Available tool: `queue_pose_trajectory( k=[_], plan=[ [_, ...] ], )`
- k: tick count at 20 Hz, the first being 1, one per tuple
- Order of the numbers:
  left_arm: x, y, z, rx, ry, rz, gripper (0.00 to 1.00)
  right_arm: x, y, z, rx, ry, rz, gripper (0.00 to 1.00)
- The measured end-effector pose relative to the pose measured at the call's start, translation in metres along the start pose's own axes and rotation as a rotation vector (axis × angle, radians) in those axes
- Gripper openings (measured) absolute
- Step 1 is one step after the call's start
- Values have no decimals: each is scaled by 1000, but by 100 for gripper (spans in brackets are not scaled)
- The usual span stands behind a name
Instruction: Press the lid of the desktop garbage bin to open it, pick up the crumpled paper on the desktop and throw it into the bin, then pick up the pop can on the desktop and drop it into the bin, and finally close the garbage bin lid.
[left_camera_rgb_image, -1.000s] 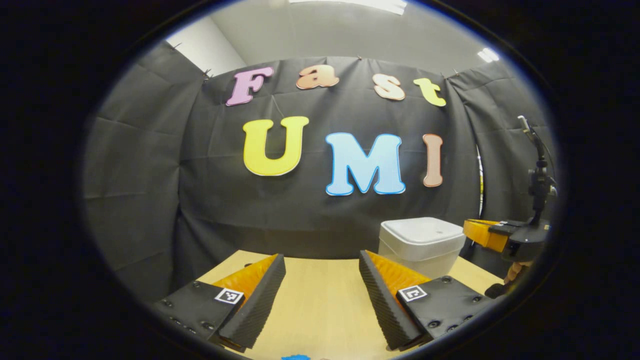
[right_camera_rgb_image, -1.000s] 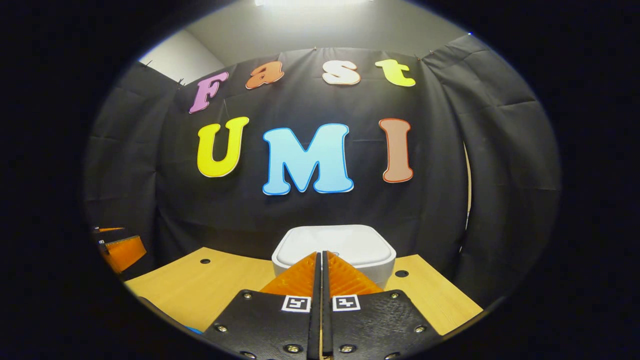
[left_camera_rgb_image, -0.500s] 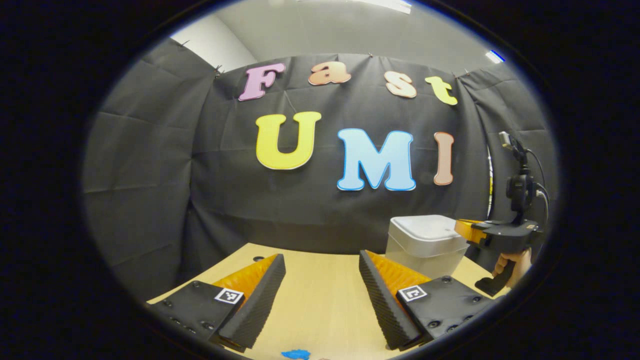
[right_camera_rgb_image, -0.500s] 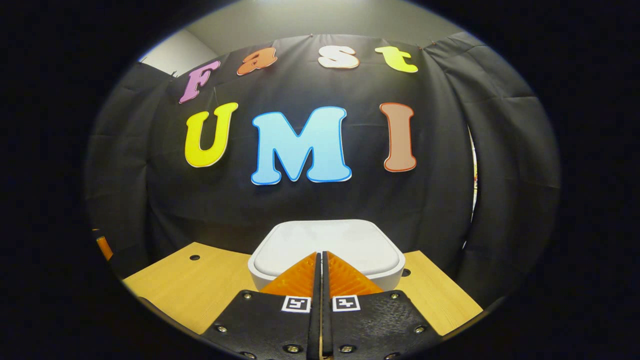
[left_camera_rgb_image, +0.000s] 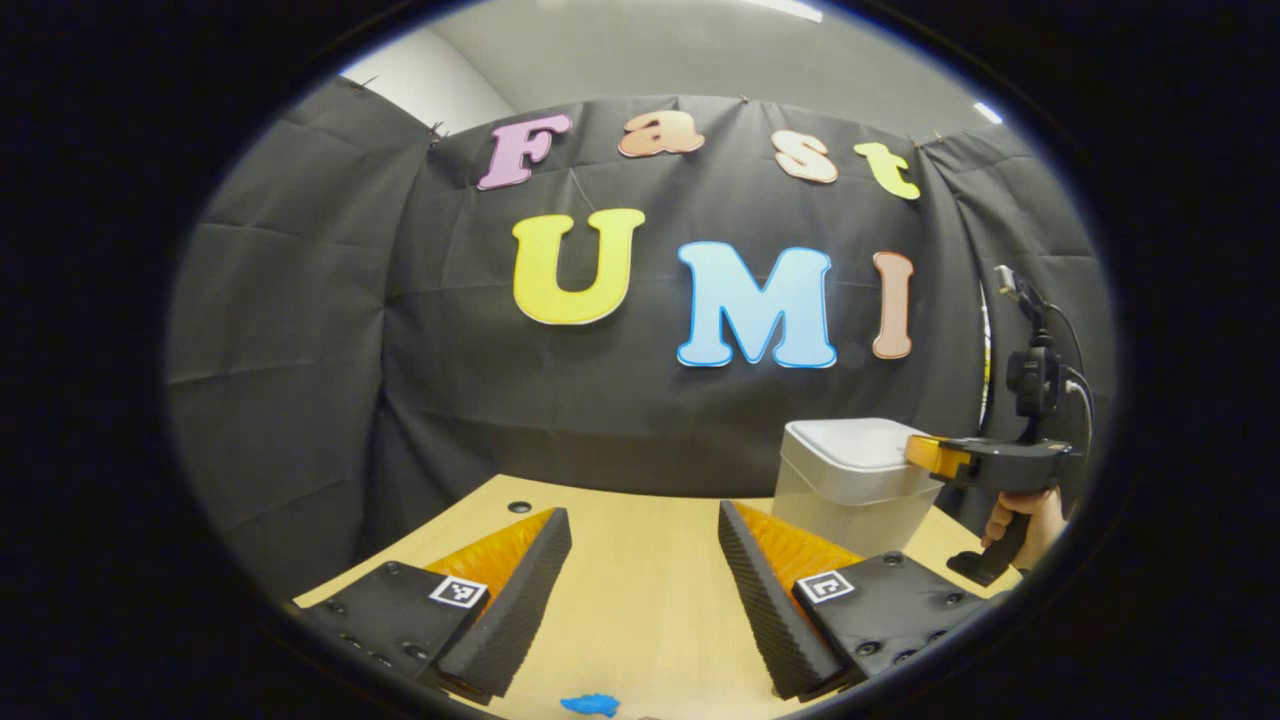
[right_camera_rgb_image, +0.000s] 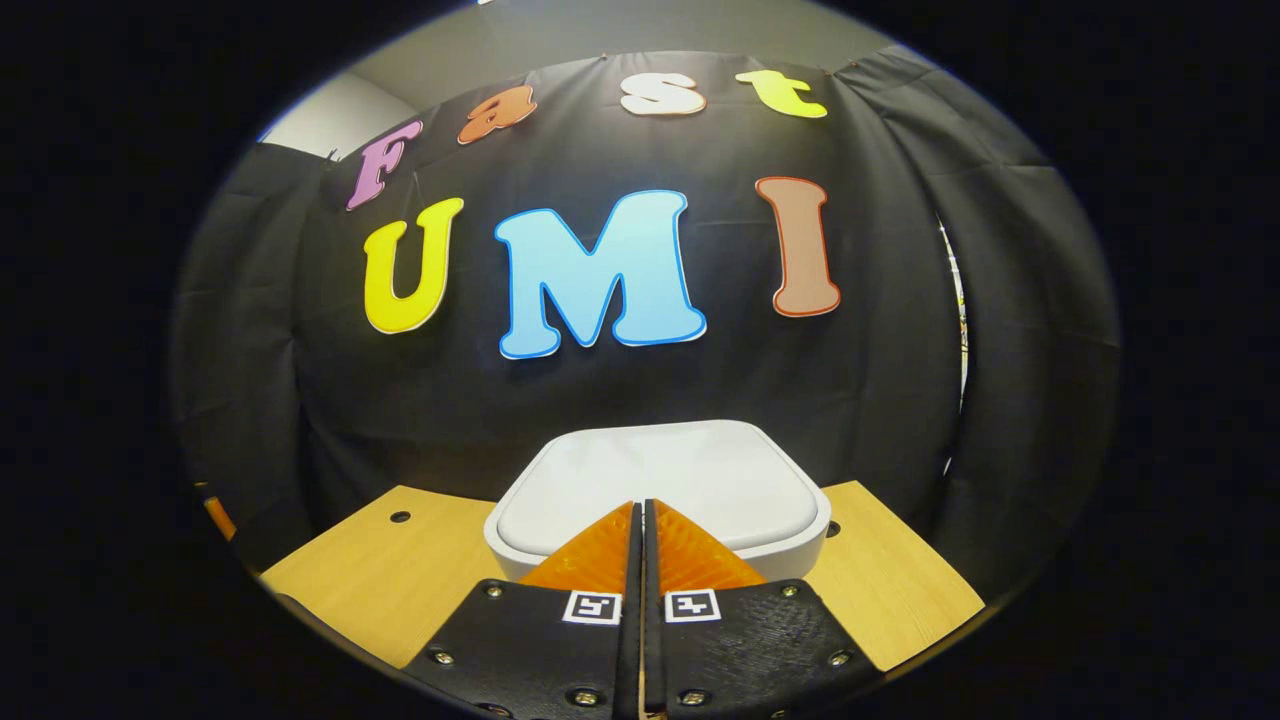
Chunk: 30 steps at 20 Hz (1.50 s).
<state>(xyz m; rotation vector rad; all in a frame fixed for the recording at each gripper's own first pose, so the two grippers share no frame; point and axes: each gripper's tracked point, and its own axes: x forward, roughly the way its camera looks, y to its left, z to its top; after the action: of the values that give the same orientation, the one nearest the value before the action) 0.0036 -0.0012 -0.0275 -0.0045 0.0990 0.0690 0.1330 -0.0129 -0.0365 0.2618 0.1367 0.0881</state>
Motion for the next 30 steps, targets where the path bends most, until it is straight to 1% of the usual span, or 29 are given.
queue_pose_trajectory(
  k=[2,3,5,7,8,9,13,16,18,22,25,26,30],
  plan=[
    [4,-4,0,7,-1,-13,98,1,1,-3,-38,23,-4,2],
    [6,-5,1,8,0,-20,98,1,0,-3,-66,25,-17,2],
    [9,-11,0,6,3,-38,95,1,0,-3,-124,15,-50,2],
    [8,-13,1,12,-2,-47,98,3,1,-3,-146,6,-59,2],
    [7,-13,4,14,-9,-49,98,3,0,-3,-129,5,-56,2],
    [5,-11,6,16,-15,-48,96,3,0,-3,-102,5,-49,2],
    [-6,5,8,13,-31,-17,98,3,0,1,-21,9,-27,2],
    [-15,15,7,10,-36,3,98,2,-1,7,36,12,-34,2],
    [-21,19,7,12,-37,10,98,-2,0,11,24,1,-45,1],
    [-24,19,8,12,-37,5,98,-17,2,33,-19,-74,-58,1],
    [-24,16,7,10,-39,-10,96,-25,-1,34,-11,-71,-66,1],
    [-24,14,8,10,-41,-14,98,-27,-2,35,-14,-74,-70,1],
    [-23,10,6,7,-41,-31,98,-39,-3,40,-13,-92,-74,1]
  ],
)
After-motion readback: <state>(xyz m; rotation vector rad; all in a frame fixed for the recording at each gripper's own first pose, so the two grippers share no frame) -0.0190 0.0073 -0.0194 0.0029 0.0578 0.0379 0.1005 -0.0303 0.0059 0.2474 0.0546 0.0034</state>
